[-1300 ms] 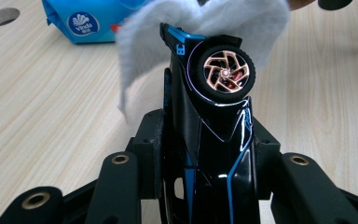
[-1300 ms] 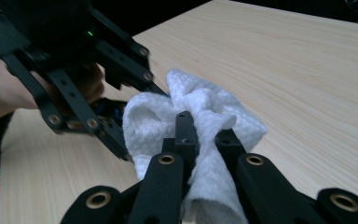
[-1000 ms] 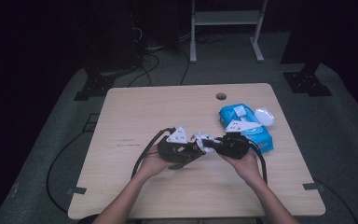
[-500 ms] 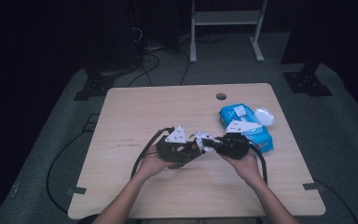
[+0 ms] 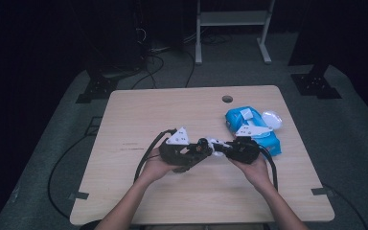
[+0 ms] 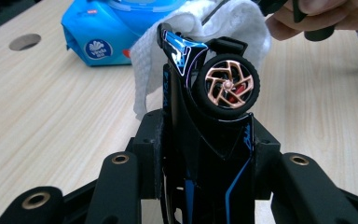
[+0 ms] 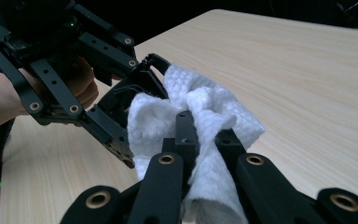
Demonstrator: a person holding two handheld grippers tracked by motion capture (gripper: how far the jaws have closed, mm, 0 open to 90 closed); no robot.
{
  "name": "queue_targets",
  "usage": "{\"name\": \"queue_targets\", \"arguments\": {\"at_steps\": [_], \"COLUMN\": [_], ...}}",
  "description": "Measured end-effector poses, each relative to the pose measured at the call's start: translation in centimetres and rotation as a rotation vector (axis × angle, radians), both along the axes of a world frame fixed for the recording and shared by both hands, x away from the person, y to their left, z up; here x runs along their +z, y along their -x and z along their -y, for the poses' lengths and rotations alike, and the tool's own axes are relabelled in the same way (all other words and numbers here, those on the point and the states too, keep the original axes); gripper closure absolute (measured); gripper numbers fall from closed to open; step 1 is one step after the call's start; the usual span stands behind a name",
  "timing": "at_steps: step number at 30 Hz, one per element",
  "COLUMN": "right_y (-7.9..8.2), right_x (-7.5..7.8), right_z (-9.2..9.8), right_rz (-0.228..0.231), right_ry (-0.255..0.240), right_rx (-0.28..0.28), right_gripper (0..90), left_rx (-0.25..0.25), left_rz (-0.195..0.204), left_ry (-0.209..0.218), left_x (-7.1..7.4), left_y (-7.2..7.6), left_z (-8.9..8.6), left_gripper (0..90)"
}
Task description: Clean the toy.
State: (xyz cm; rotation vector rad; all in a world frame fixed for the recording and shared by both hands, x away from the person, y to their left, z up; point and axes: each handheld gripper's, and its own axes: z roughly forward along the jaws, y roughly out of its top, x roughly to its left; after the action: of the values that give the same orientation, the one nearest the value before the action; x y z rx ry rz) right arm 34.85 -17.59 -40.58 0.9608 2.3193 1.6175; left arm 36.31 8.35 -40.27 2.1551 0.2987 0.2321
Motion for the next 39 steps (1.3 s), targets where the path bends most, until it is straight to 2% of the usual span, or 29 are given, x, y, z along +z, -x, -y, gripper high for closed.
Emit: {"name": "queue_targets", "arguments": {"at_steps": [11, 15, 16, 19, 20, 27, 31, 33, 39], "right_y": [0.6, 0.7, 0.7, 0.8, 1.0, 1.2, 1.3, 1.4, 1.5], "right_x": [1.1, 1.4, 1.6, 1.9, 2.1, 2.3, 2.4, 2.5, 2.4], "right_z": [-0.4, -0.5, -0.5, -0.5, -0.5, -0.9, -1.3, -1.5, -1.3], "right_rz": [0.032, 0.044, 0.053, 0.052, 0.065, 0.068, 0.067, 0.076, 0.072], "right_ry": [-0.023, -0.030, -0.035, -0.043, -0.044, -0.041, -0.039, -0.020, -0.011], "right_rx": [0.000, 0.000, -0.003, 0.002, 0.002, 0.016, 0.043, 0.041, 0.038], "right_gripper": [83.4, 83.5, 83.5, 83.5, 83.5, 83.5, 83.5, 83.5, 83.5], "left_rx": [0.001, 0.007, 0.010, 0.005, 0.001, -0.004, -0.012, -0.011, -0.010], "left_rz": [0.009, 0.007, 0.011, 0.011, 0.008, 0.004, -0.002, -0.004, -0.013], "left_ry": [0.012, 0.026, 0.041, 0.045, 0.039, 0.024, 0.014, 0.022, 0.027], "left_x": [0.4, 0.4, 0.4, 0.5, 0.5, 0.3, -0.1, -0.2, -0.2], "left_y": [0.2, 0.2, 0.2, 0.2, 0.3, 0.3, 0.4, 0.3, 0.4], "left_z": [-0.1, 0.0, 0.0, 0.1, 0.2, 0.5, 1.0, 1.0, 0.6], "left_gripper": [57.3, 57.2, 57.3, 57.2, 57.2, 57.1, 57.2, 57.3, 57.3]}}
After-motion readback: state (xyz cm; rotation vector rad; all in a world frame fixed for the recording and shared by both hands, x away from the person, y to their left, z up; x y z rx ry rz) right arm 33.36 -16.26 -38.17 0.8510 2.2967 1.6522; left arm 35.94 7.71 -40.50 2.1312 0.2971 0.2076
